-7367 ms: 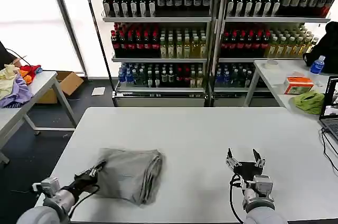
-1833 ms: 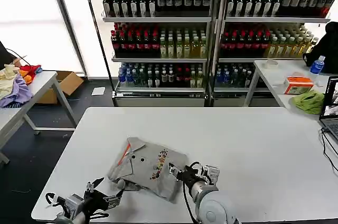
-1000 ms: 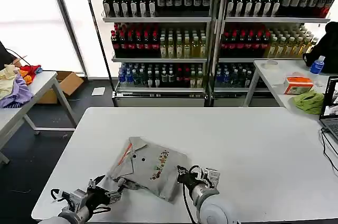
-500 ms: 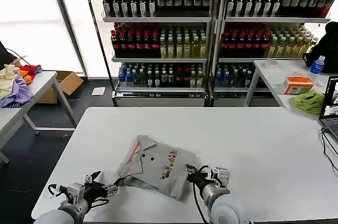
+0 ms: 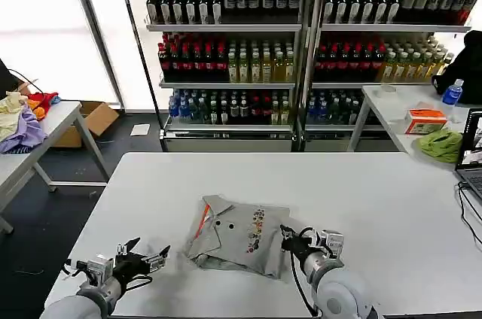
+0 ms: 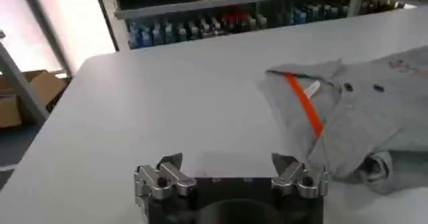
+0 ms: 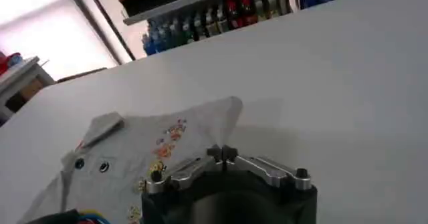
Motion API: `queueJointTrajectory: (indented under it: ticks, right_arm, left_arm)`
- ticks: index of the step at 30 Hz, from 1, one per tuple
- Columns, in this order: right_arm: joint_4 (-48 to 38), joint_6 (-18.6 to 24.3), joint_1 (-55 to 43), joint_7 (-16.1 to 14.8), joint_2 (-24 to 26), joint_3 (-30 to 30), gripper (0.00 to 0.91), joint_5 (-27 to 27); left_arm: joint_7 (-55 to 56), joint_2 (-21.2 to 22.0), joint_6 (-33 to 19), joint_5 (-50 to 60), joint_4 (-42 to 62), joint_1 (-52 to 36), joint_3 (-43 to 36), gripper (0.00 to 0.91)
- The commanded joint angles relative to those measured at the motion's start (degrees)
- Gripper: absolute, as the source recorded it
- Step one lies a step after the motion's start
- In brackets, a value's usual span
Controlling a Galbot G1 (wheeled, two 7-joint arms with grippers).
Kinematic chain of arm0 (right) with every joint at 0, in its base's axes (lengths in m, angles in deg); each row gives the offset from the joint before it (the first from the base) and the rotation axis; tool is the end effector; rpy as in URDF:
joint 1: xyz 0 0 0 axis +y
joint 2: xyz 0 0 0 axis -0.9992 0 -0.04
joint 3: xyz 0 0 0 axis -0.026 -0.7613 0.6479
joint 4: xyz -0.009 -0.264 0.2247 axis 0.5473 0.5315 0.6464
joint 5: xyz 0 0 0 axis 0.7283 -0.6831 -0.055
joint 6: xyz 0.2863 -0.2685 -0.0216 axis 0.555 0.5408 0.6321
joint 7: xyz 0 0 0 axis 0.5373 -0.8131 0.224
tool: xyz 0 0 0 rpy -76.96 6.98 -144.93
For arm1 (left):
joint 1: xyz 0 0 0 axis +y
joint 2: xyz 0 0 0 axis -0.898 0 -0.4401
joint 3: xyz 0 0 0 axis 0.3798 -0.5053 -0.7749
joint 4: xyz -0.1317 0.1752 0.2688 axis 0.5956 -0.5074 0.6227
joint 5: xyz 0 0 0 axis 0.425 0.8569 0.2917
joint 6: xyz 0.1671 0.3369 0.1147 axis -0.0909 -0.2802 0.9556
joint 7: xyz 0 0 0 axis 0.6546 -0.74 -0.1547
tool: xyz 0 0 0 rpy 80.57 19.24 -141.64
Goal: Fold and organize the clothes.
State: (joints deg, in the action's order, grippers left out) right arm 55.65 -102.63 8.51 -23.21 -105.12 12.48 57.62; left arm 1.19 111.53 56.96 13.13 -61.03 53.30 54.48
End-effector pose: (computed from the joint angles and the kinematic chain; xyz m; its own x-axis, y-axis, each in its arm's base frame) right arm 0.2971 0.0504 -0.2375 -0.7913 -0.2634 0.5518 -0.0908 0.9431 0.3199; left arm 0.2485 0.0907 -0.2523 -0.8082 0.1596 0.5668 0.2310 0.9713 0.0559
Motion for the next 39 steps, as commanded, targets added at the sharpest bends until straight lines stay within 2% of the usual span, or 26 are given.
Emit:
queueJointTrajectory:
  ticks: [1,9,19,30,39]
  right_arm:
    - [-2.2,0.1,-0.7,-0.7,-1.3,-0.7,0.000,-0.8]
    - [-5.0,0.2,-1.0,-1.6,-3.8,-3.0,0.000,-2.6]
    - [-5.0,0.2,-2.0,-1.4,-4.7,-5.0,0.000,-3.0]
    - [-3.4,0.1,-1.3,-1.0,-4.4,-5.0,0.000,-3.3]
    - [-2.6,0.1,-0.1,-1.3,-4.1,-4.2,0.000,-4.1]
  left_arm:
    - [0.5,0.9,-0.1,-8.6,-11.9,6.2,3.2,0.907]
    - [-1.2,1.8,-0.2,-3.9,-11.0,7.3,-1.8,0.907]
    - [-1.6,1.9,-0.2,2.4,-8.7,5.7,-6.3,0.907]
    - [-3.0,-2.3,-0.3,3.8,-3.0,1.9,-10.8,0.907]
    - [-3.1,-2.8,-0.3,3.0,-1.6,-0.3,-12.2,0.907]
